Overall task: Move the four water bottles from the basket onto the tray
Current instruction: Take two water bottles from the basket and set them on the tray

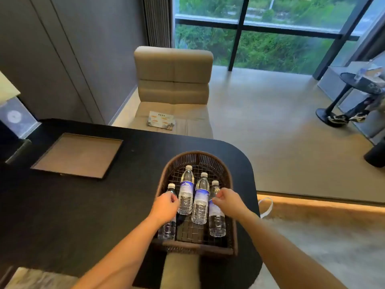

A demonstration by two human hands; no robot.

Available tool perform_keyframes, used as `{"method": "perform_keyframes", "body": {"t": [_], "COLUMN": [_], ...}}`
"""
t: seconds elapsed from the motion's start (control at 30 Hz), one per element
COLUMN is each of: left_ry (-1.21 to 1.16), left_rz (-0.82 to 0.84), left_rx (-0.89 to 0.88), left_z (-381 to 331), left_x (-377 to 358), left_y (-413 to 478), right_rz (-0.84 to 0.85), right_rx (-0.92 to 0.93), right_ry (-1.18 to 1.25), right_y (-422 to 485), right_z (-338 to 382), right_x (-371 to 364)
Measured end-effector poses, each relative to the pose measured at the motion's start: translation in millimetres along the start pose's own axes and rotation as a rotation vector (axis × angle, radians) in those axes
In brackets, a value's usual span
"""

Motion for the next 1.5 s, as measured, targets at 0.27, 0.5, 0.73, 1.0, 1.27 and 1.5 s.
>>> {"method": "perform_keyframes", "body": {"t": [0.27, 0.5, 0.73, 1.0, 1.27, 1.5], "left_ry": [0.039, 0.098, 0.070, -0.105, -0.138, -0.163], "left_rz": [0.201, 0.289, 0.361, 0.339, 0.269, 0.129], "left_rx": [0.032, 0.034, 0.058, -0.015, -0.193, -0.365], "left_z": [-4.5, -0.8, 7.4, 5.3, -12.2, -25.1], "left_x": [-23.0, -49.1, -54.5, -49.5, -18.0, 15.8], "left_y": [123.8, 186.4, 203.7, 185.3, 114.2, 47.9], "right_rz": [0.050, 0.170, 0.164, 0.107, 0.040, -0.262], "right_rx": [-0.103, -0.237, -0.240, -0.202, -0.024, 0.088], "right_ry": [-0.070, -0.097, -0.157, 0.018, 0.226, 0.268], "right_y": [100.9, 154.7, 168.5, 145.2, 56.7, -29.3], "right_z": [31.2, 22.3, 20.1, 18.1, 22.3, 42.5], "right_x": [-14.4, -39.2, -47.0, -44.4, -31.5, -32.2]}}
Point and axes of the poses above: each hand's wrist, its own y-axis towards the middle knuckle, its own x-axis out of the back of the hand, z = x × y, the point moved 8 cm from there along y, towards the middle knuckle, and after that the axes turned 7 degrees about -x, right-handed, at the moved point
